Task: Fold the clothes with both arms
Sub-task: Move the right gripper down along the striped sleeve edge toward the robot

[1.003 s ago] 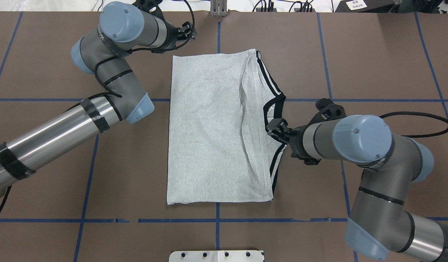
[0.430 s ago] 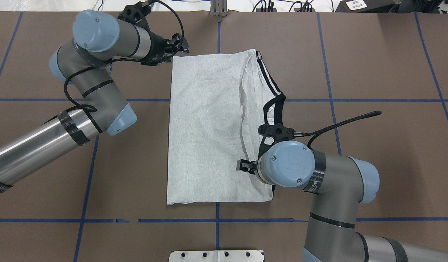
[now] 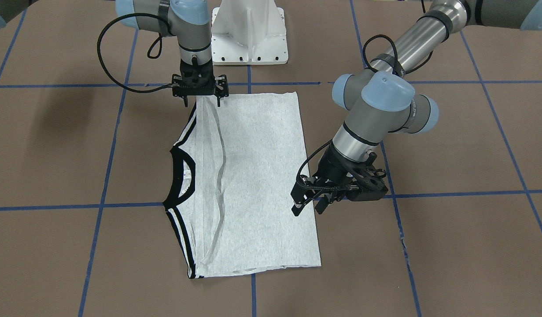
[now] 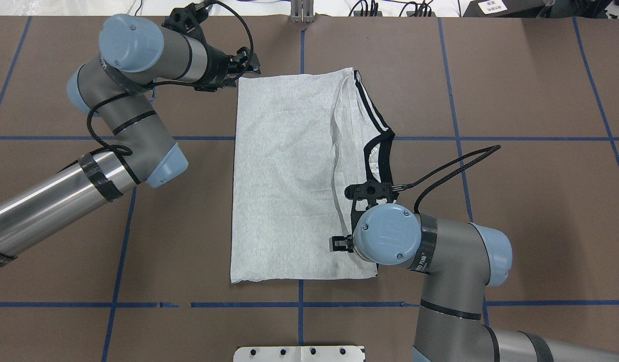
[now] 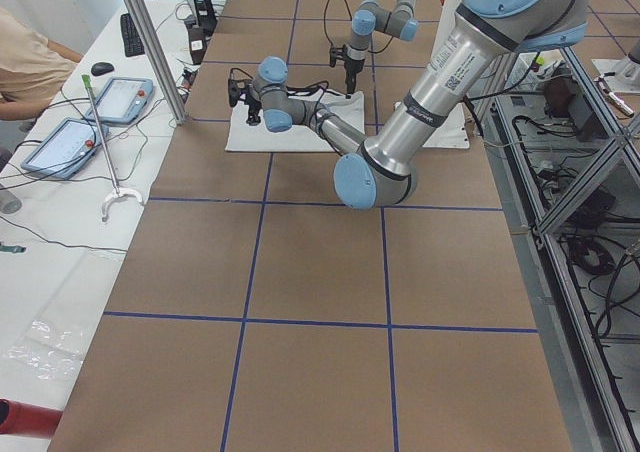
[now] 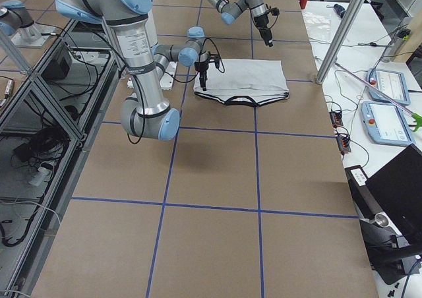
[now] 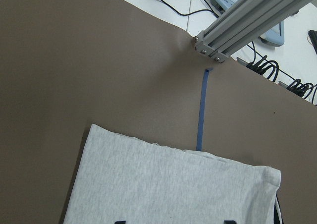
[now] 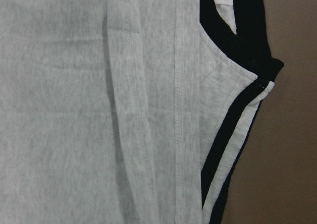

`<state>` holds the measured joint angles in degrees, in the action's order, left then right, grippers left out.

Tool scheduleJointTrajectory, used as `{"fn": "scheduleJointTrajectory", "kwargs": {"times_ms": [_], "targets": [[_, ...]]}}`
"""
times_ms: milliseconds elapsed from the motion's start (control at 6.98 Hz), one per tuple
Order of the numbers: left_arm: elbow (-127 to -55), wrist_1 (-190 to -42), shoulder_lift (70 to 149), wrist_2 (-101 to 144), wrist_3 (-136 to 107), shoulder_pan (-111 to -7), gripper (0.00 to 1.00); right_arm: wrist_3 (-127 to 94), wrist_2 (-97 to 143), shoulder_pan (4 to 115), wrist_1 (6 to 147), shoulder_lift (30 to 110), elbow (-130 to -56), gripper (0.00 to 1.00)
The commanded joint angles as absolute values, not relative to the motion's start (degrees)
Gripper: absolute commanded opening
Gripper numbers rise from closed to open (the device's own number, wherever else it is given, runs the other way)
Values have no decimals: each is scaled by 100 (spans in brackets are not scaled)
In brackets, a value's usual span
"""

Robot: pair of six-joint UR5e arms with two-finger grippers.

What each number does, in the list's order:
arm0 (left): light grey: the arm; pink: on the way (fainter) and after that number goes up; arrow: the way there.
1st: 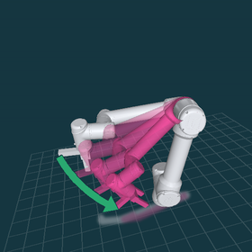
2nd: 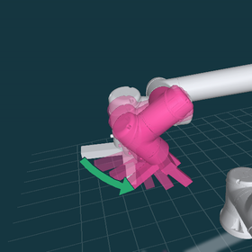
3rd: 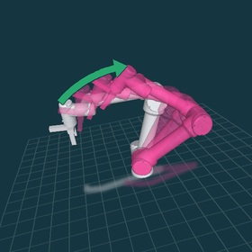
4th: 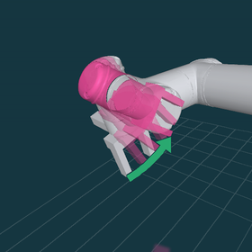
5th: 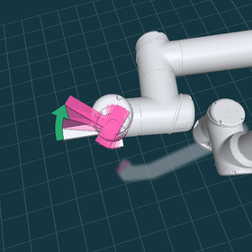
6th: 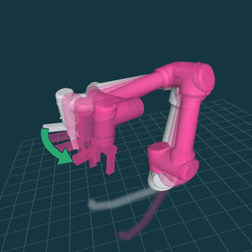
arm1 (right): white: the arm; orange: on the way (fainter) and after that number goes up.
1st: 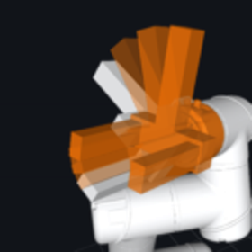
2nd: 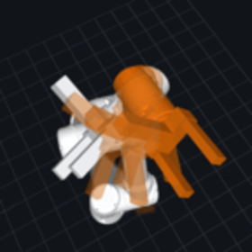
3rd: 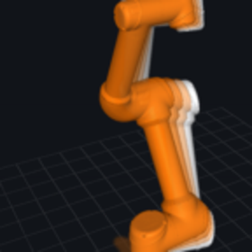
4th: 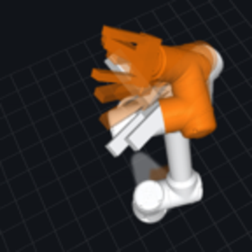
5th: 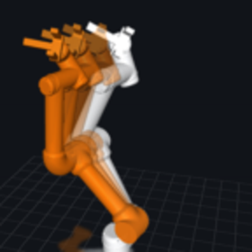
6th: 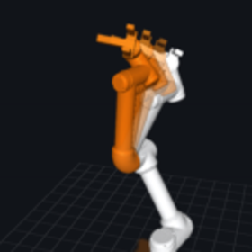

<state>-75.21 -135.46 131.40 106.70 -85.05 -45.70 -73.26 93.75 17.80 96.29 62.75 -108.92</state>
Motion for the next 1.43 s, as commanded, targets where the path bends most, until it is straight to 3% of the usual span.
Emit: {"fn": "scheduleJointTrajectory", "kwargs": {"times_ms": [0, 430, 1003, 1289], "targets": [[-7523, -13553, 13140, 10670, -8508, -4579, 72, -6752, 9378, 1801, 9948, 6389, -10863, 100], [-7558, -13544, 13113, 10670, -8525, -4570, 72, -6811, 9343, 1750, 9870, 7598, -11659, 100], [-7856, -13527, 12938, 10670, -8561, -4570, 72, -7844, 9220, 1591, 9888, 6699, -11497, 100], [-7866, -13526, 12903, 10679, -8552, -4570, 72, -10147, 9019, 1494, 9592, 6523, -11479, 98]]}}
